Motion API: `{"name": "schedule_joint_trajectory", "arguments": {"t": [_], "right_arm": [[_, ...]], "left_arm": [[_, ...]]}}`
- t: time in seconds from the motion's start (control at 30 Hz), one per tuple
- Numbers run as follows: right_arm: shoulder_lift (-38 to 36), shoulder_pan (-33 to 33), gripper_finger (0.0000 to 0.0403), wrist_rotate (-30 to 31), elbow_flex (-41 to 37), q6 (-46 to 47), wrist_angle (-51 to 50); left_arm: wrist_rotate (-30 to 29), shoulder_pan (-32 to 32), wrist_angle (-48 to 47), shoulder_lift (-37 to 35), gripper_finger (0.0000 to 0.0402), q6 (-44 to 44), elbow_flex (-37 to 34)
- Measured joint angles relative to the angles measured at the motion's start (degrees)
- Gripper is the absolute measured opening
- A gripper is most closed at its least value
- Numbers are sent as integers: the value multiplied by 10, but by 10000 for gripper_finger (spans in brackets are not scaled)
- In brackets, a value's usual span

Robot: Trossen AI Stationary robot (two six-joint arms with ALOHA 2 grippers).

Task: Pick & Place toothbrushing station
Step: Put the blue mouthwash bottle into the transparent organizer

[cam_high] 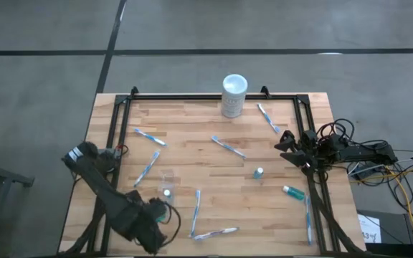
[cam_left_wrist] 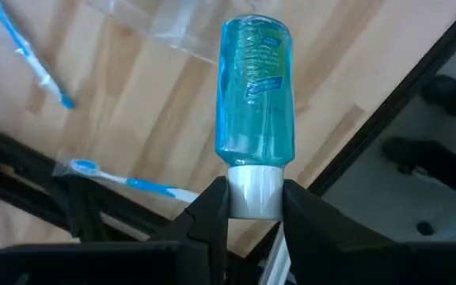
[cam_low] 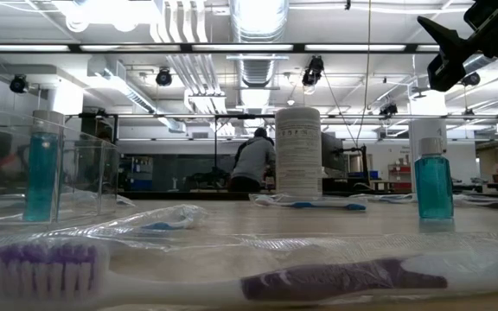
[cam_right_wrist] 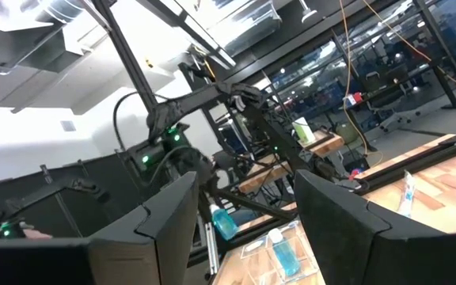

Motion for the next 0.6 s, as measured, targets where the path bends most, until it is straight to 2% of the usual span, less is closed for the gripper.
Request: {"name": "schedule_joint_trajectory", "arguments": {"t": [0.2, 0.6], "right_arm": [[0, 0, 206, 0, 0, 0, 0], [0, 0, 206, 0, 0, 0, 0]], "left_arm": [[22, 25, -1, -46, 97, 0, -43], [74, 106, -2, -124, 97, 76, -158]]}}
